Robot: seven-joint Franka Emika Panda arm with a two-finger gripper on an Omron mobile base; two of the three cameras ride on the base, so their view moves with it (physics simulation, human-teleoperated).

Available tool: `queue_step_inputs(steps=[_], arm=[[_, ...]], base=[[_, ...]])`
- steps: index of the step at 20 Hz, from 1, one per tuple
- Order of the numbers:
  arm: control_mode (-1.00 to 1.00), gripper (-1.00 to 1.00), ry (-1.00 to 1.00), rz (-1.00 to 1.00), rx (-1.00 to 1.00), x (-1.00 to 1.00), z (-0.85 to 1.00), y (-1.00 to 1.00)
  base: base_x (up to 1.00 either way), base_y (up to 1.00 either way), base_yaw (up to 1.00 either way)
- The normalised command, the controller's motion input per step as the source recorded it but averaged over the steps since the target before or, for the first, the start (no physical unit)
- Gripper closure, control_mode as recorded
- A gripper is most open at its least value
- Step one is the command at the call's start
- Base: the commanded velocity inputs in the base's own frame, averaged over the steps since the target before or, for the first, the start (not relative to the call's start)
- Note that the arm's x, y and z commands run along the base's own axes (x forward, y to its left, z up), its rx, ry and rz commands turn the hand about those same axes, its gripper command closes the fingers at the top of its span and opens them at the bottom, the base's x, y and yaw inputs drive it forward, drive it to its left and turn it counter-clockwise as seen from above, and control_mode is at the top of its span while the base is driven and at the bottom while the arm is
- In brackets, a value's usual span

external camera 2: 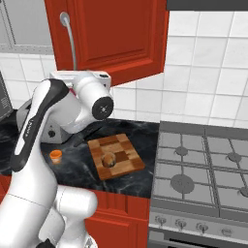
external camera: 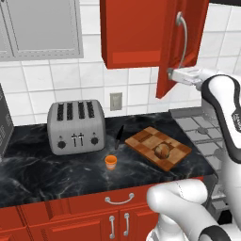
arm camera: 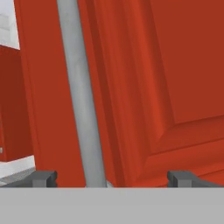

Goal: Pick the bread, place it on the cutting board, pick the jam, place it on the counter, and close the cabinet.

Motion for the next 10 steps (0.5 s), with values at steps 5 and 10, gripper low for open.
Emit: queue_step_inputs(steps=[5, 10], arm=[[-1.0, -1.0, 0.0, -0.08, 0.0, 0.22, 0.0, 0.25], [-1.0, -1.0, 0.0, -0.09, 0.0, 0.24, 0.0, 0.26]], base=[[0.0, 0.0, 0.0], [0.0, 0.0, 0.0]])
